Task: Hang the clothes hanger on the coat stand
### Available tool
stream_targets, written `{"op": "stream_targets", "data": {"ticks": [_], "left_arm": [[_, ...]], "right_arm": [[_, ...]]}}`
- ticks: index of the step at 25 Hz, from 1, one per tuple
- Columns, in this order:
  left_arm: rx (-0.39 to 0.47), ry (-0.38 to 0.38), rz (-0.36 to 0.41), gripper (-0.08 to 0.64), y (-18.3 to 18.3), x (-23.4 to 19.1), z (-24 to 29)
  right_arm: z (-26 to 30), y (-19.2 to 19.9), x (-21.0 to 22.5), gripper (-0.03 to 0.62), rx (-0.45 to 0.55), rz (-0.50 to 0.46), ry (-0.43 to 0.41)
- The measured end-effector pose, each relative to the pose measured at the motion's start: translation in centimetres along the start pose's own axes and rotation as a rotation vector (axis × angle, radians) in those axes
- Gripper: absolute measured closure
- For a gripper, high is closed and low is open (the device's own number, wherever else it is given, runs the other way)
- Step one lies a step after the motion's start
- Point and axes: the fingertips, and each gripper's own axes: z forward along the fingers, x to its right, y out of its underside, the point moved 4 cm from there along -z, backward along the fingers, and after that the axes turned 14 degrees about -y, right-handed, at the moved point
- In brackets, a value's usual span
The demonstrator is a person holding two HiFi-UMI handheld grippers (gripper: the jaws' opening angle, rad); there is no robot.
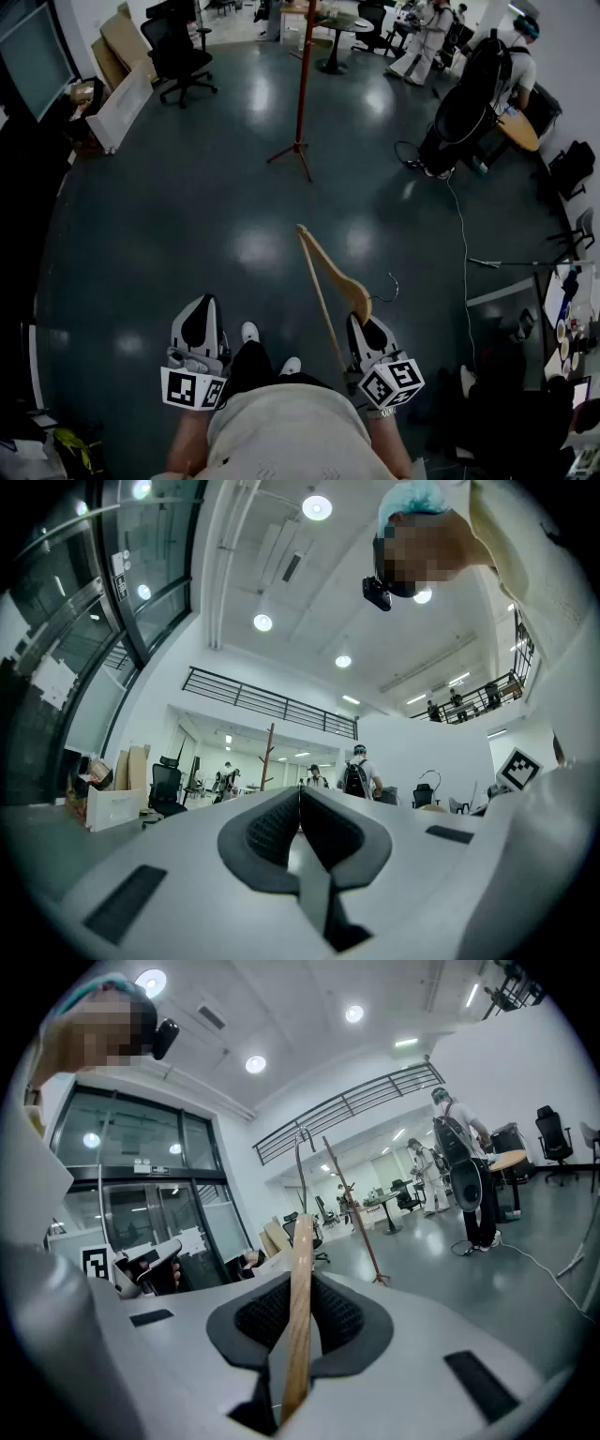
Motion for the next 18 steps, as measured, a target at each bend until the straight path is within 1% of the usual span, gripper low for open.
{"op": "stream_targets", "data": {"ticks": [4, 8, 12, 18], "left_arm": [[-0.005, 0.021, 0.01, 0.546, 0.9, -1.3, 2.2], [-0.013, 0.027, -0.001, 0.546, 1.4, -3.1, 4.8], [-0.025, 0.04, -0.007, 0.546, 2.1, -5.5, 9.4], [-0.056, 0.06, -0.026, 0.546, 3.9, -9.6, 18.1]], "right_arm": [[2.4, -0.2, 1.0, 0.523, 0.004, -0.006, 0.031], [5.0, -0.7, 2.0, 0.523, 0.013, 0.015, 0.056], [9.1, -1.4, 3.3, 0.523, 0.004, 0.025, 0.072], [17.1, -2.4, 5.8, 0.523, -0.042, 0.036, 0.092]]}}
